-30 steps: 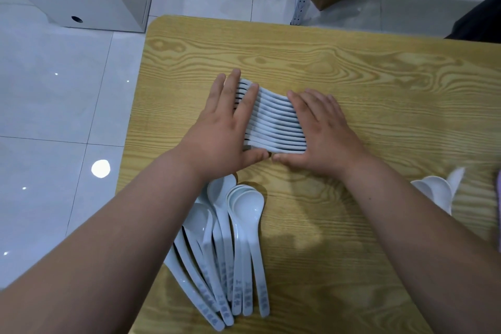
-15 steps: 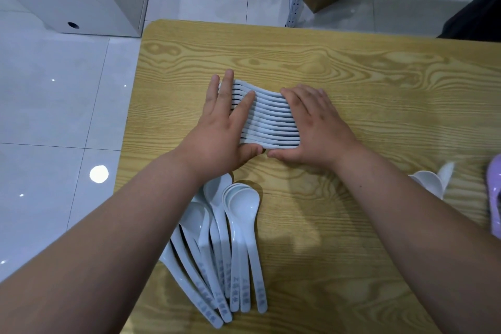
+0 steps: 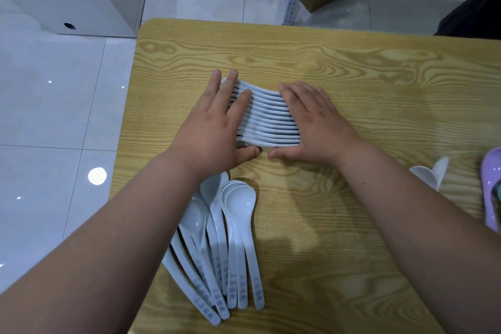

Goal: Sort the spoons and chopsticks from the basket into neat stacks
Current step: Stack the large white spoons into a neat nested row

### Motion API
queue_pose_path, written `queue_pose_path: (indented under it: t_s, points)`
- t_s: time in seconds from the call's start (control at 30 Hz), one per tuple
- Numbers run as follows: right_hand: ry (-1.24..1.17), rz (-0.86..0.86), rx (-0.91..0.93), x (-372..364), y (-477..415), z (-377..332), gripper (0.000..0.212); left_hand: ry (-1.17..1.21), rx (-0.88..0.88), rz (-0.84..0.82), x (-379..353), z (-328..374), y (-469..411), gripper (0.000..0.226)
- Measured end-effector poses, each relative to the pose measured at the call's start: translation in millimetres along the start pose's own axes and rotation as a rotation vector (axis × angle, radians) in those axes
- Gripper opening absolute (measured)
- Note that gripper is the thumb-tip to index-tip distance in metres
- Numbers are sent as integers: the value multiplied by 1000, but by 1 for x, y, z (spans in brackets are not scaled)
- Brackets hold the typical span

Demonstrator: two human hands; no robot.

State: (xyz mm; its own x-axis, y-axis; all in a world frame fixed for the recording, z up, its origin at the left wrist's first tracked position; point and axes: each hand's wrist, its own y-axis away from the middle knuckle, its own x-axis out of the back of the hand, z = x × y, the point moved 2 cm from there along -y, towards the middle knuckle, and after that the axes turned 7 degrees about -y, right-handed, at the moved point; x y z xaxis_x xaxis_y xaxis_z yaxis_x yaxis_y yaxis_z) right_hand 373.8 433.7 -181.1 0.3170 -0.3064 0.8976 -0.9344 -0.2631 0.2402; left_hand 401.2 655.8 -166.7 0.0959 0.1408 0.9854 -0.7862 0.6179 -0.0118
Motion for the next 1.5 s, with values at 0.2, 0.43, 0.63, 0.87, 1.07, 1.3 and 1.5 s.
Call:
queue_pose_path:
  t_s: [0.2, 0.43, 0.63, 0.87, 1.07, 1.3, 1.5]
  points:
    - [-20, -30, 8, 6, -2, -1, 127, -69, -47, 16, 5, 0, -1, 98]
    - [-36, -57, 9, 14, -8, 1, 126, -121, -67, 46, 2, -1, -4, 88]
    - [-49, -67, -15, 20, -6, 2, 118, -133, -47, 35, 8, 0, -4, 86]
    - [-61, -65, -30, 29, 4, -6, 109, -153, -84, 145, 23, 0, 12, 55]
    - [-140, 180, 74, 22, 35, -37, 78, 33, 59, 179, 37, -4, 66, 36]
    - [-436, 210, -223, -27, 113, -117, 62, 49, 144, -19, 25, -6, 94, 25]
    - [-436, 0, -388, -63, 147, -163, 85, -51, 105, 17, 18, 5, 86, 20]
